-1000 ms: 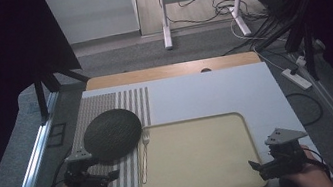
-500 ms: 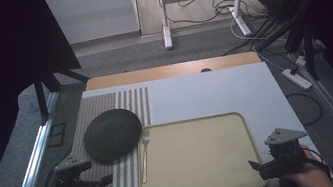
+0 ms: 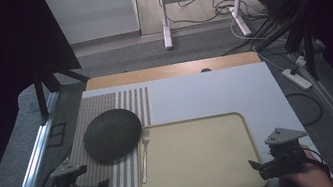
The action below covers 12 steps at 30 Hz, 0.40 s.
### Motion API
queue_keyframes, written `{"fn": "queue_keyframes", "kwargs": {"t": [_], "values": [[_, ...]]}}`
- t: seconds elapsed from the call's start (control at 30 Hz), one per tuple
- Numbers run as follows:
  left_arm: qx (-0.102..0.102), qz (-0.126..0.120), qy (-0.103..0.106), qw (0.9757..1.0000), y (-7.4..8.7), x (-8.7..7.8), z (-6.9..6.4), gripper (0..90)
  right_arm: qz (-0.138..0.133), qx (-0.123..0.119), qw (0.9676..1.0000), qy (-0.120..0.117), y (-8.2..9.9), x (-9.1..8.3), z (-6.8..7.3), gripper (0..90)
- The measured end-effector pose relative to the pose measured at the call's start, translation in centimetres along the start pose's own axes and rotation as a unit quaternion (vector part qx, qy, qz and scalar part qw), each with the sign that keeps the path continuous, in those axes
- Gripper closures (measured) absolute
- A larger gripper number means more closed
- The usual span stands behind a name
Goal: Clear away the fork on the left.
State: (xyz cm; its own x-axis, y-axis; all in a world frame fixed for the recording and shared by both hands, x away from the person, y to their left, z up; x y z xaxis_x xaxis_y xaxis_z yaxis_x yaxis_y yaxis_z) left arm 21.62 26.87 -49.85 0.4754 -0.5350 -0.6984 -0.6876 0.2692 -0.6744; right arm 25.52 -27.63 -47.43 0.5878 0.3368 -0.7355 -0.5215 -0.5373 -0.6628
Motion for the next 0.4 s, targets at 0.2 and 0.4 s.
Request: {"fn": "queue_keyframes", "kwargs": {"t": [0.2, 0.4], "values": [[-0.004, 0.0, -0.004, 1.0, 0.45, -0.5, -0.05, 0.0, 0.001, 0.0, 1.0, 0.001, -0.02, 0.03, 0.01, 0.0], [-0.009, 0.0, -0.003, 1.0, 0.38, -0.46, 0.03, 0.0, 0.002, -0.002, 1.0, 0.001, 0.01, 0.07, 0.02, 0.0]]}}
Point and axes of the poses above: each handheld gripper's, and its own axes: x roughly forward along the jaws, y roughly out of its underside, z roughly to its left, the point moved 3 cm from there along x, roughly forward along the jaws, and after that the axes turned 2 degrees about y, right-handed, at the moved point
